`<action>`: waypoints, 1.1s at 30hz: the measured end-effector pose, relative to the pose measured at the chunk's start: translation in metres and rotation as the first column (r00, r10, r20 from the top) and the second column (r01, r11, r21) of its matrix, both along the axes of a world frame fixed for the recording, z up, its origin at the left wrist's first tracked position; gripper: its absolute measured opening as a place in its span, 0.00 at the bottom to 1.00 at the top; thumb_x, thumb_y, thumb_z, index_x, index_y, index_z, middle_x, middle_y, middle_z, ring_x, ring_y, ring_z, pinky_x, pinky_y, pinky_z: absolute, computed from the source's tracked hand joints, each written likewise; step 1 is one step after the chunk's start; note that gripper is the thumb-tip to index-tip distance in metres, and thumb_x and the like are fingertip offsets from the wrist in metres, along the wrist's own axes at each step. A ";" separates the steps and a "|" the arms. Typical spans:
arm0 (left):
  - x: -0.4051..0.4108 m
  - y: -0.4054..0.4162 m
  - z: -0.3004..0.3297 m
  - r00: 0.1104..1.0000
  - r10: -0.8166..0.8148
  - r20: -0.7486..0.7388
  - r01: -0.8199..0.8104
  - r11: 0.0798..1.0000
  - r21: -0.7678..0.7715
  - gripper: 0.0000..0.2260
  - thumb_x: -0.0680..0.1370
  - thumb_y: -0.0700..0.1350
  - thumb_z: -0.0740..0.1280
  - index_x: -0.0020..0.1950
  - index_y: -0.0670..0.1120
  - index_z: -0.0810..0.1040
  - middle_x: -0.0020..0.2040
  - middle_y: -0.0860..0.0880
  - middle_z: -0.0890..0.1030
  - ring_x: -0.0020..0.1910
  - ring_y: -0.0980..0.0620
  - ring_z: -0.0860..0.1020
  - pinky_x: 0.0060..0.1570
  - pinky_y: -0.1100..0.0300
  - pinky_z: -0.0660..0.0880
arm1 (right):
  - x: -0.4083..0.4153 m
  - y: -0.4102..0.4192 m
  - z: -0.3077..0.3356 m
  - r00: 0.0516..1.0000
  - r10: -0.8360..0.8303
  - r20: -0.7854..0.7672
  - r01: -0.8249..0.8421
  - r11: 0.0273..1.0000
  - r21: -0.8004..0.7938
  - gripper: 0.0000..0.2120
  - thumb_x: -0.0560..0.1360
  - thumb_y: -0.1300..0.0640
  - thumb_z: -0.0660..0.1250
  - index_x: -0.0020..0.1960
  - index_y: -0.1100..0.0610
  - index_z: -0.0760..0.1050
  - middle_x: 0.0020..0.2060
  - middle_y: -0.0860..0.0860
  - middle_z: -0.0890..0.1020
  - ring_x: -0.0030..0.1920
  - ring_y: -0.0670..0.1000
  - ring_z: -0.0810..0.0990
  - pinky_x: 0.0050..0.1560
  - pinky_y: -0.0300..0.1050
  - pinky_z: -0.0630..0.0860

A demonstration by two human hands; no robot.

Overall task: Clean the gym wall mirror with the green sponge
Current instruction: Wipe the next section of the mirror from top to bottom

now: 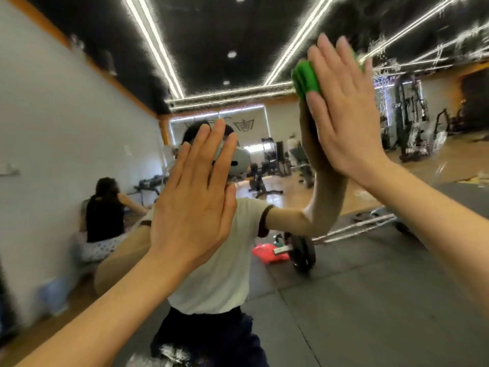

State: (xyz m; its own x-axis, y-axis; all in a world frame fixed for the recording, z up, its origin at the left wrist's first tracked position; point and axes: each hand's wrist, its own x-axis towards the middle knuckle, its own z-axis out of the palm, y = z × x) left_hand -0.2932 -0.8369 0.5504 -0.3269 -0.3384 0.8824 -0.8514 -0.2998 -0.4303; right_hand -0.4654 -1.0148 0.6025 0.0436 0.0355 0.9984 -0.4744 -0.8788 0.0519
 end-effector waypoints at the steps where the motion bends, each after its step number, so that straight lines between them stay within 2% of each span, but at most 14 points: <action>1: 0.000 0.000 0.000 1.000 0.001 0.002 -0.001 1.000 -0.003 0.27 0.83 0.44 0.57 0.81 0.39 0.58 0.81 0.40 0.58 0.81 0.44 0.54 0.80 0.53 0.45 | 0.002 -0.001 0.007 1.000 -0.010 0.017 0.010 1.000 0.002 0.24 0.87 0.54 0.49 0.80 0.61 0.57 0.80 0.57 0.60 0.80 0.58 0.53 0.80 0.59 0.44; 3: 0.001 0.000 0.000 1.000 -0.002 0.003 0.002 1.000 -0.009 0.26 0.83 0.45 0.55 0.81 0.39 0.58 0.81 0.40 0.58 0.80 0.43 0.55 0.80 0.53 0.46 | 0.001 -0.004 -0.017 0.999 -0.012 0.031 0.011 1.000 0.016 0.24 0.87 0.54 0.49 0.81 0.61 0.56 0.80 0.57 0.58 0.81 0.58 0.53 0.80 0.60 0.45; 5: 0.000 -0.001 -0.001 1.000 -0.005 0.006 0.005 1.000 -0.010 0.26 0.83 0.45 0.55 0.81 0.39 0.59 0.81 0.40 0.58 0.81 0.44 0.54 0.80 0.53 0.46 | -0.005 -0.002 -0.076 1.000 0.003 0.009 -0.004 0.998 0.060 0.25 0.86 0.56 0.51 0.81 0.61 0.55 0.81 0.57 0.56 0.81 0.58 0.51 0.80 0.59 0.44; 7: 0.000 -0.001 -0.001 1.000 0.002 0.003 -0.002 1.000 -0.004 0.26 0.83 0.45 0.55 0.81 0.39 0.59 0.82 0.40 0.58 0.81 0.44 0.54 0.80 0.53 0.46 | -0.013 0.003 -0.142 0.998 -0.009 -0.057 0.015 0.996 0.093 0.27 0.84 0.56 0.52 0.82 0.59 0.52 0.81 0.55 0.55 0.81 0.57 0.50 0.80 0.61 0.44; 9: 0.001 -0.001 -0.001 1.000 0.006 -0.002 -0.006 1.000 -0.005 0.26 0.84 0.46 0.55 0.81 0.39 0.58 0.82 0.41 0.57 0.81 0.44 0.54 0.80 0.52 0.47 | -0.018 0.005 -0.169 0.991 -0.037 -0.126 0.046 0.996 0.070 0.28 0.84 0.55 0.52 0.82 0.57 0.51 0.81 0.52 0.54 0.82 0.55 0.49 0.79 0.62 0.46; 11: 0.001 -0.001 -0.002 1.000 0.015 0.002 -0.015 1.000 -0.004 0.26 0.84 0.46 0.55 0.81 0.39 0.58 0.82 0.41 0.57 0.81 0.44 0.53 0.80 0.51 0.48 | -0.017 0.002 -0.136 0.990 -0.040 -0.137 0.045 0.999 0.030 0.27 0.84 0.55 0.52 0.81 0.58 0.53 0.81 0.54 0.56 0.81 0.54 0.49 0.80 0.58 0.44; 15: 0.000 -0.001 -0.001 1.000 0.015 0.008 -0.015 1.000 -0.003 0.27 0.83 0.45 0.55 0.81 0.39 0.58 0.82 0.41 0.57 0.81 0.44 0.54 0.80 0.50 0.49 | -0.001 0.000 0.002 0.999 -0.048 -0.006 0.048 0.999 -0.004 0.25 0.86 0.54 0.49 0.81 0.62 0.55 0.80 0.58 0.57 0.81 0.57 0.51 0.80 0.54 0.42; 17: 0.000 -0.002 -0.001 1.000 0.022 0.006 -0.022 1.000 -0.008 0.26 0.83 0.46 0.54 0.81 0.39 0.59 0.82 0.41 0.57 0.81 0.44 0.54 0.80 0.50 0.49 | 0.004 -0.002 0.039 0.995 -0.085 0.047 0.085 0.996 0.001 0.26 0.86 0.52 0.46 0.81 0.63 0.53 0.81 0.58 0.56 0.81 0.58 0.51 0.79 0.54 0.41; 19: 0.001 -0.002 -0.002 1.000 0.024 0.001 -0.024 1.000 -0.008 0.26 0.83 0.46 0.53 0.81 0.39 0.59 0.82 0.41 0.57 0.81 0.44 0.54 0.80 0.51 0.48 | 0.004 -0.005 0.030 0.994 -0.092 0.067 0.091 0.996 0.006 0.26 0.86 0.52 0.46 0.81 0.63 0.53 0.81 0.58 0.56 0.81 0.58 0.51 0.80 0.56 0.42; 22: 0.000 -0.002 -0.002 1.000 0.018 0.004 -0.018 1.000 -0.006 0.26 0.83 0.47 0.53 0.81 0.39 0.58 0.82 0.41 0.57 0.81 0.44 0.54 0.80 0.52 0.47 | -0.003 -0.003 -0.055 0.998 -0.039 0.043 0.037 0.998 0.052 0.25 0.86 0.56 0.50 0.81 0.63 0.52 0.81 0.58 0.54 0.81 0.57 0.50 0.81 0.57 0.43; 25: 0.002 -0.002 -0.001 1.000 0.020 0.010 -0.020 1.000 -0.008 0.27 0.83 0.47 0.53 0.81 0.39 0.58 0.82 0.40 0.57 0.81 0.44 0.54 0.80 0.51 0.48 | -0.015 0.002 -0.176 0.990 -0.049 -0.132 0.054 0.998 0.035 0.27 0.86 0.53 0.48 0.82 0.59 0.48 0.82 0.53 0.50 0.82 0.55 0.48 0.80 0.56 0.42; 27: 0.002 -0.003 -0.002 1.000 0.018 0.016 -0.017 1.000 -0.008 0.27 0.84 0.47 0.52 0.81 0.39 0.57 0.82 0.40 0.57 0.81 0.43 0.54 0.80 0.50 0.49 | -0.026 0.000 -0.220 0.963 -0.112 -0.246 0.107 0.994 -0.033 0.27 0.86 0.50 0.46 0.83 0.55 0.46 0.82 0.50 0.49 0.81 0.54 0.49 0.80 0.54 0.43; 30: 0.003 -0.005 -0.002 1.000 0.006 0.024 -0.006 1.000 -0.005 0.26 0.84 0.47 0.52 0.81 0.39 0.57 0.82 0.39 0.57 0.81 0.43 0.54 0.80 0.48 0.51 | -0.025 -0.006 -0.184 0.968 -0.076 -0.238 0.066 0.997 -0.047 0.26 0.86 0.51 0.48 0.82 0.56 0.51 0.82 0.52 0.51 0.81 0.53 0.49 0.80 0.54 0.42; 33: 0.005 -0.005 -0.003 0.999 0.022 0.033 -0.022 1.000 -0.010 0.26 0.84 0.46 0.52 0.82 0.39 0.56 0.82 0.39 0.56 0.81 0.42 0.53 0.80 0.48 0.50 | -0.005 -0.004 -0.099 1.000 0.013 0.008 -0.013 0.999 0.046 0.24 0.86 0.56 0.51 0.80 0.62 0.58 0.80 0.62 0.55 0.81 0.59 0.49 0.80 0.54 0.40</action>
